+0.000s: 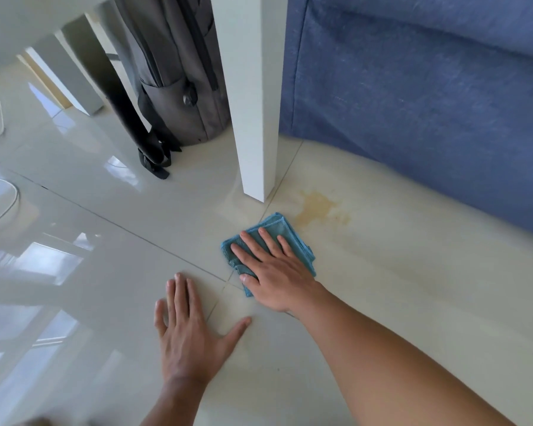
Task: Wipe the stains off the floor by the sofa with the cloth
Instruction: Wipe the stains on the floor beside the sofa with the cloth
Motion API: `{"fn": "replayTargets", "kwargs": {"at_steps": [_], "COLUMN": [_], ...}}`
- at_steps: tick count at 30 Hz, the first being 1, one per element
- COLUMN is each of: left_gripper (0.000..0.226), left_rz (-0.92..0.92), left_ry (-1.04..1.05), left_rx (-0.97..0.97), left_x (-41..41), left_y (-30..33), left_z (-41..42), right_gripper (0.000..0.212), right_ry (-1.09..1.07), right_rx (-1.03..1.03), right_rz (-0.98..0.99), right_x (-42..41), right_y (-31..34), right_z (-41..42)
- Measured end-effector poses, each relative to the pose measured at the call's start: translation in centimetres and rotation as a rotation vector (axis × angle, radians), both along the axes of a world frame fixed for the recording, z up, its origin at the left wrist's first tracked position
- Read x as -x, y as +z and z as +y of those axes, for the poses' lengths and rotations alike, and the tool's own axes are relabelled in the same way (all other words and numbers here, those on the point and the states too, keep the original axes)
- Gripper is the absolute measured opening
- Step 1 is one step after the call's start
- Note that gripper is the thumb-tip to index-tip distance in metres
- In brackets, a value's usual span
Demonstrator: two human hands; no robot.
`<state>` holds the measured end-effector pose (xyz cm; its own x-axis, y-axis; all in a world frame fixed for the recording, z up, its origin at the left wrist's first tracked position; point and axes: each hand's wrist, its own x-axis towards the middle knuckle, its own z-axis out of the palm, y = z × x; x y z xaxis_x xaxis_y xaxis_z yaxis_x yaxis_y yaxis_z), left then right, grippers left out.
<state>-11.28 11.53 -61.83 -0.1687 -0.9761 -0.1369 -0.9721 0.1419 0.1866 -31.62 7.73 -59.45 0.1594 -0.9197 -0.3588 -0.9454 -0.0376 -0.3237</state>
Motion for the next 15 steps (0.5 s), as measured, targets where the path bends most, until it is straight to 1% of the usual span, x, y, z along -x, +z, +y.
{"fn": "replayTargets", "kwargs": {"at_steps": [8, 13, 15], "left_gripper": [0.124, 0.121, 0.119], "left_rz": [-0.015, 0.002, 0.011], "left_ry": [-0.049, -0.061, -0.094], "left_rx": [-0.030, 0.007, 0.026], "left_x": [0.0, 0.0, 0.8], "left_y": [0.5, 0.3, 0.6], "left_z": [0.7, 1.1, 0.7], "right_gripper": [0.062, 0.064, 0.070], "right_ry": [-0.163, -0.267, -0.298], "right_rx": [-0.087, -0.055, -0.044], "right_rz": [0.015, 0.075, 0.085], "right_x": [5.7, 9.0, 9.7], "right_y": [0.6, 0.3, 0.2], "right_z": [6.3, 10.0, 10.5]}}
